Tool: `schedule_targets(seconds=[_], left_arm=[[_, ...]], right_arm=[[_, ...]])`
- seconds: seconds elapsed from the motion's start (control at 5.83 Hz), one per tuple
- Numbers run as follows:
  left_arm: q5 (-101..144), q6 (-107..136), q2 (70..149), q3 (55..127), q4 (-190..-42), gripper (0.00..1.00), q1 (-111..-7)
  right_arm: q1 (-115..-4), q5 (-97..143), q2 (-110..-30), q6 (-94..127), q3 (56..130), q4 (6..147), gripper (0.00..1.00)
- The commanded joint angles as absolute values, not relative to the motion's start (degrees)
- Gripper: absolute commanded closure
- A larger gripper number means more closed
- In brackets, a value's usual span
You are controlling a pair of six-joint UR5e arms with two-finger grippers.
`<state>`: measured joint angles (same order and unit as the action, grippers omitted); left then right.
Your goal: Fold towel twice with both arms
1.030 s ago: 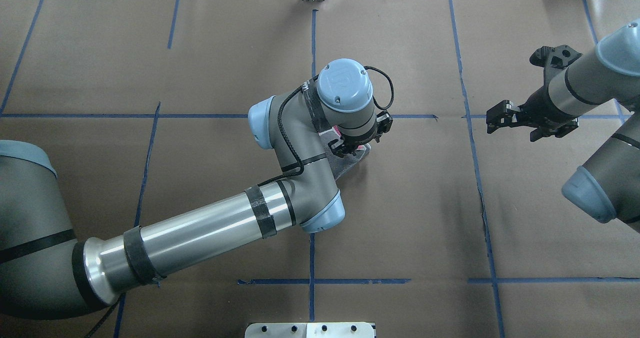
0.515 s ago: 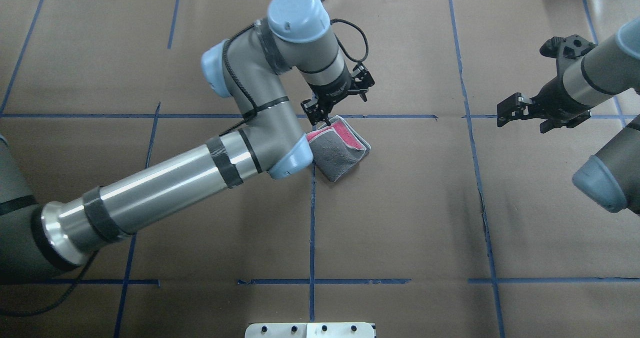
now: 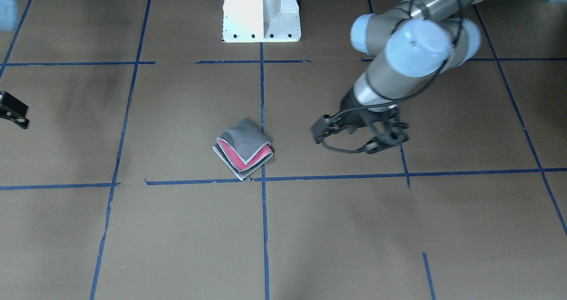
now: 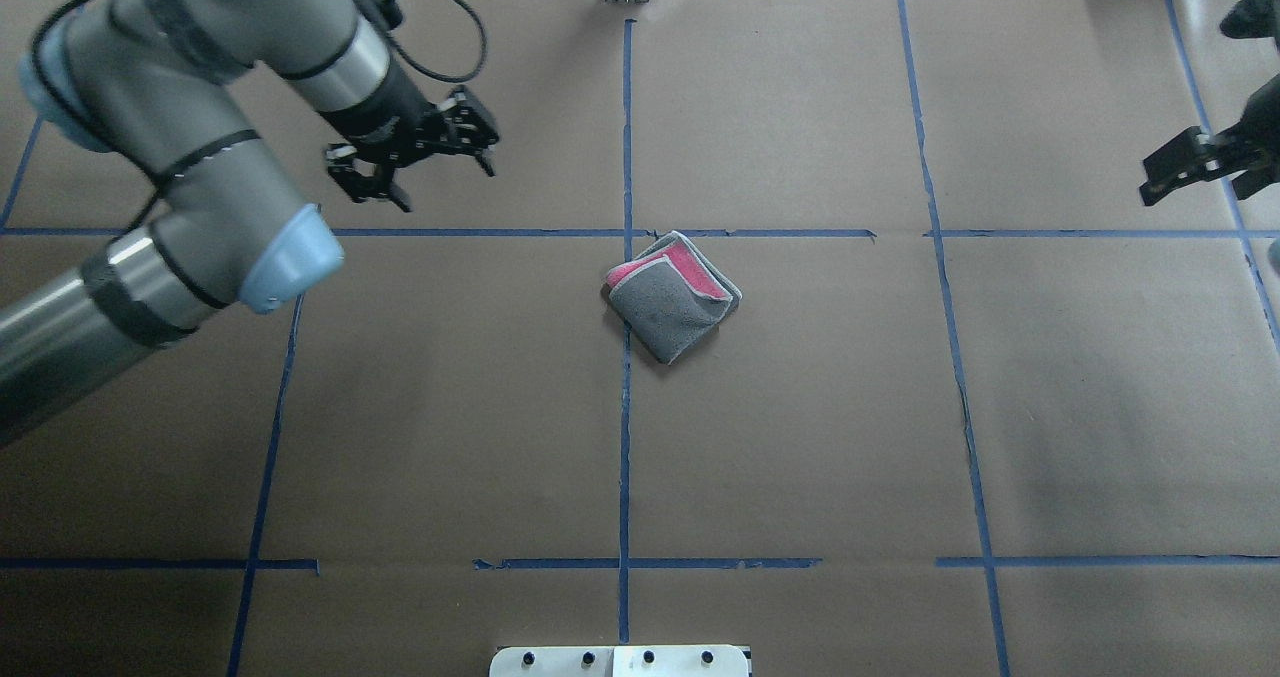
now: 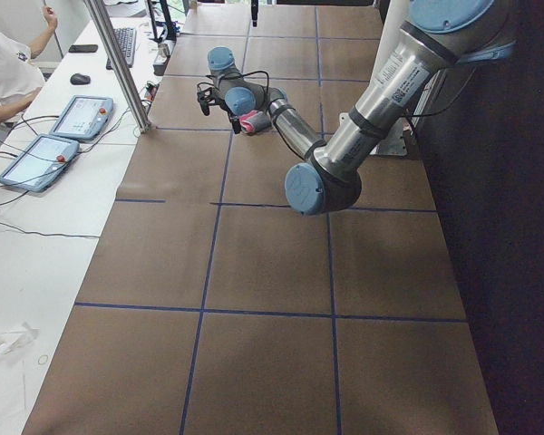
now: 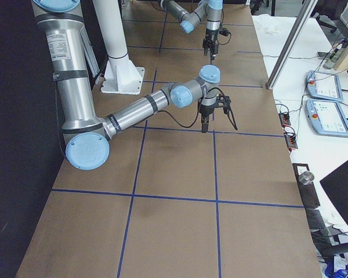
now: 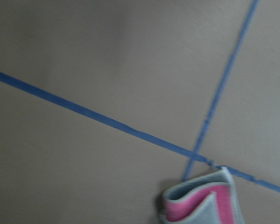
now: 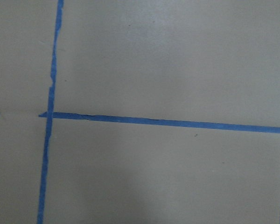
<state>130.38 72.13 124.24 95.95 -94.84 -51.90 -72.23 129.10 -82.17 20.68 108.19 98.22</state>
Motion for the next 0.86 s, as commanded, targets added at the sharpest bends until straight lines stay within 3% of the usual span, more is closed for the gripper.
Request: schedule_targets(seconds=[0.0,0.34,0.69], left_arm=[[130.7,47.3,111.1,107.9,-81.0,0.0,-61.6],[130.8,20.8,101.0,107.5,-76.4,0.0,-75.0],[130.8,3.2,97.0,100.7,-76.2,0.0,-83.5]], right_arm=[[-81.6,133.7,-86.3,6.1,106.8,100.3,0.0],[-90.4,138.1,-93.1,-9.5,102.7,99.8,0.0],[-92.0,138.0,-96.2,-9.8,101.1,99.5,0.0]])
